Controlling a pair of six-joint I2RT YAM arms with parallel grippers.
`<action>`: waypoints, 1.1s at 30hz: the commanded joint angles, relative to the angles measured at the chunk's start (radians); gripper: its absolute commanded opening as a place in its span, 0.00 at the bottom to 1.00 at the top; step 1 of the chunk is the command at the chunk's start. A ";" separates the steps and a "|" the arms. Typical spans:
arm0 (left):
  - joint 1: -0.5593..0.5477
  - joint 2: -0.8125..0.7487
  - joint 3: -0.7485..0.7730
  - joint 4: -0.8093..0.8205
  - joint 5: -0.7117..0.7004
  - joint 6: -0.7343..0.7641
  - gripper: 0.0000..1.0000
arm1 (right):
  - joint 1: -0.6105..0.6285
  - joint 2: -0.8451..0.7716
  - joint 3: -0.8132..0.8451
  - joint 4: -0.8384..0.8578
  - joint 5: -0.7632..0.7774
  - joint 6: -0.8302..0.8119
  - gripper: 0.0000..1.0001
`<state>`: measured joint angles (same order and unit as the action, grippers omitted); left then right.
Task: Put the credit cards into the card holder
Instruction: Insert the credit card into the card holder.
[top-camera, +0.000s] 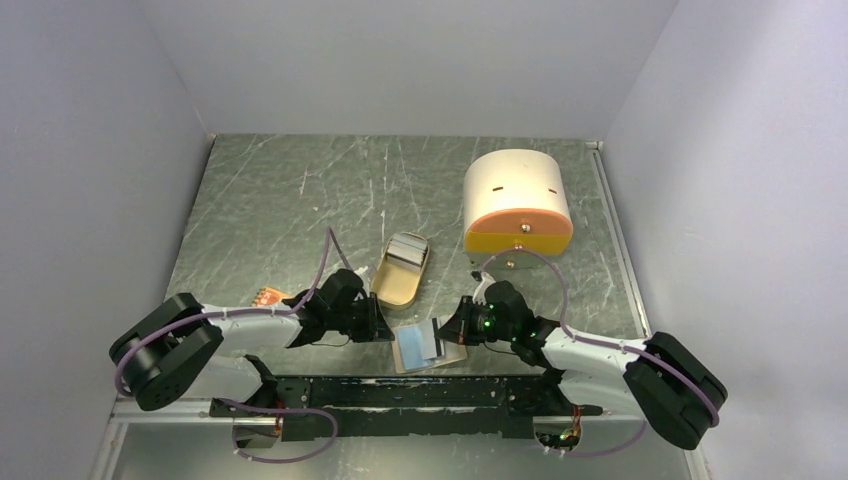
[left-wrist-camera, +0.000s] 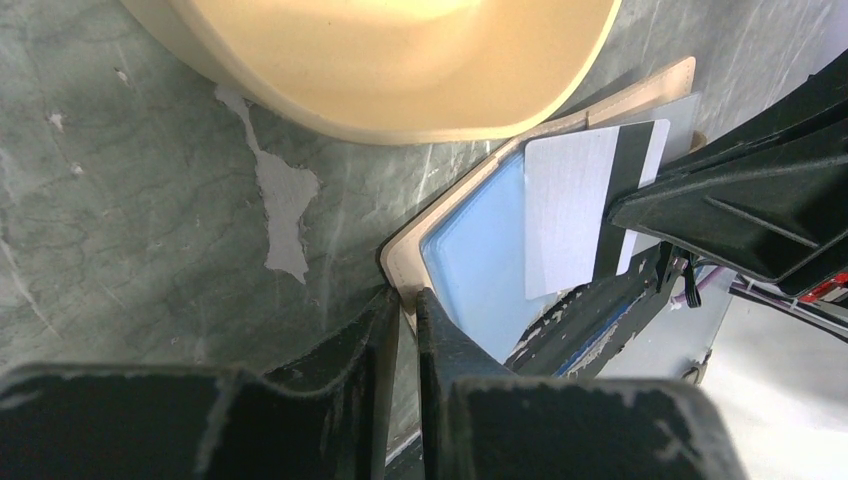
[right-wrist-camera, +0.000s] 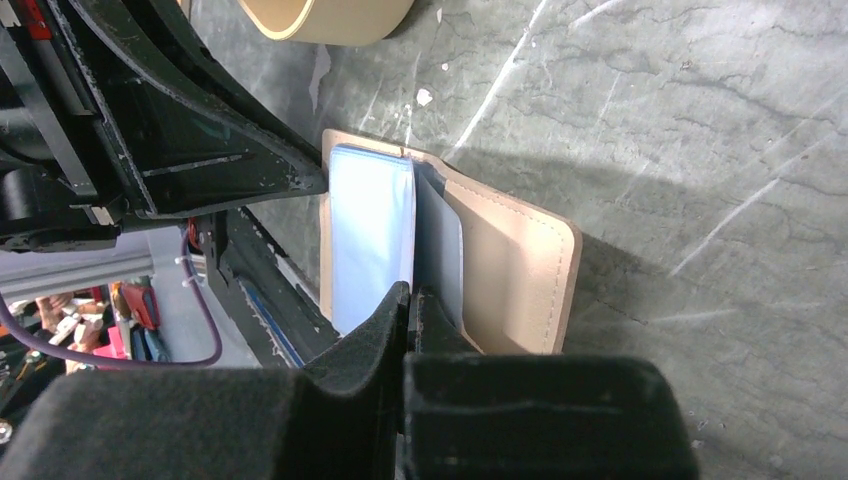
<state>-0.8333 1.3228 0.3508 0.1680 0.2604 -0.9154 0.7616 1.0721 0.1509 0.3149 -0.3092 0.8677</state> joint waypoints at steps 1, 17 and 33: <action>-0.012 0.027 0.010 -0.044 -0.029 0.006 0.19 | -0.008 -0.006 0.002 -0.058 -0.023 -0.027 0.00; -0.012 0.071 0.017 -0.061 -0.039 0.002 0.19 | -0.010 -0.037 -0.006 -0.107 -0.026 0.004 0.00; -0.012 0.080 0.016 -0.071 -0.049 -0.008 0.18 | -0.010 -0.078 -0.004 -0.220 0.048 0.043 0.00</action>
<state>-0.8352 1.3693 0.3786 0.1719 0.2626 -0.9398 0.7578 1.0142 0.1585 0.1921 -0.3019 0.9058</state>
